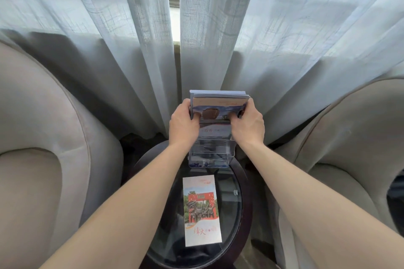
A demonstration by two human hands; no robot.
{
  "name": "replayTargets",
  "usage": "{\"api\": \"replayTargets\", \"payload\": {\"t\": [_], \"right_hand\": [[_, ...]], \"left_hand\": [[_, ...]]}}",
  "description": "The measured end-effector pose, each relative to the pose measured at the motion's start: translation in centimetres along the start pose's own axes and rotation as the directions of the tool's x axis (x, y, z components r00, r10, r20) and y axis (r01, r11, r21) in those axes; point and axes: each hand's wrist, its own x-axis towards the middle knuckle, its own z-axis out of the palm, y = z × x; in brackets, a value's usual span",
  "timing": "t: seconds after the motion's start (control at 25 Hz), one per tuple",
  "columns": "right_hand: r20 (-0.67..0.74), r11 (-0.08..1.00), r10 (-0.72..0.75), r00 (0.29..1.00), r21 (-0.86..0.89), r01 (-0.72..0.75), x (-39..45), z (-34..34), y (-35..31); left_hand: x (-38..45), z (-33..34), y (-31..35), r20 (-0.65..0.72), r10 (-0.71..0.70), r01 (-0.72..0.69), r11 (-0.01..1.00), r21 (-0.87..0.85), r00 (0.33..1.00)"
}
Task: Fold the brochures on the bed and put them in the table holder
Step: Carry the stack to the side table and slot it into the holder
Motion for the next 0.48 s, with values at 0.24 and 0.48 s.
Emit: {"api": "replayTargets", "payload": {"t": [0.24,0.48], "right_hand": [[0.044,1.0,0.029,0.999,-0.003,-0.029,1.0,1.6,2.6],[0.085,0.999,0.048,0.995,0.017,-0.05,0.6,3.0,4.9]], "left_hand": [[0.3,2.2,-1.7,0.023,-0.038,0.037,0.999,0.036,0.999],[-0.3,3.5,-3.4,0.029,-0.069,0.066,0.994,0.085,0.997]]}}
